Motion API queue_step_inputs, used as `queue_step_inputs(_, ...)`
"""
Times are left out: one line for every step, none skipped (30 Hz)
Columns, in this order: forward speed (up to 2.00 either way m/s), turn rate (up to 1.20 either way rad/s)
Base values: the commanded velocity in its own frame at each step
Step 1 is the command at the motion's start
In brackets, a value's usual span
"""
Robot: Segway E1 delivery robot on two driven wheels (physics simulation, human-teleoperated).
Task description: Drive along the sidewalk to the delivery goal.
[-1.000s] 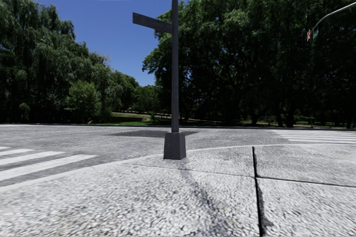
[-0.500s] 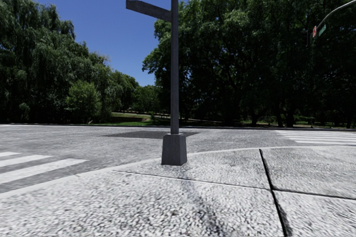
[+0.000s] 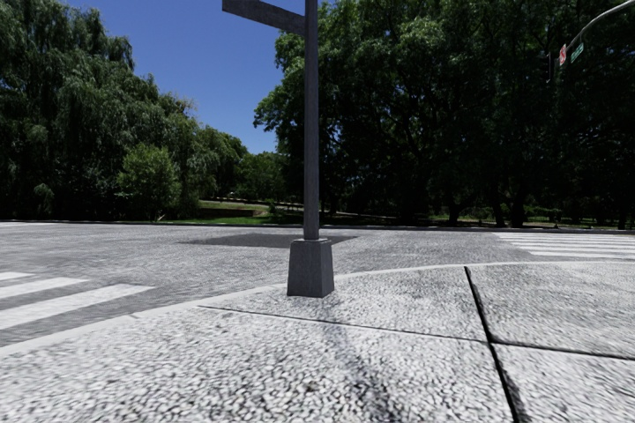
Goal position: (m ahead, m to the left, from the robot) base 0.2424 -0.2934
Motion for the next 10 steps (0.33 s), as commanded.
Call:
queue_step_inputs(0.0, 0.0)
queue_step_inputs(0.0, 0.0)
queue_step_inputs(0.0, 0.0)
queue_step_inputs(0.0, 0.0)
queue_step_inputs(0.0, 0.0)
queue_step_inputs(0.0, 0.0)
queue_step_inputs(0.0, 0.0)
queue_step_inputs(0.0, 0.0)
queue_step_inputs(0.0, 0.0)
queue_step_inputs(0.0, 0.0)
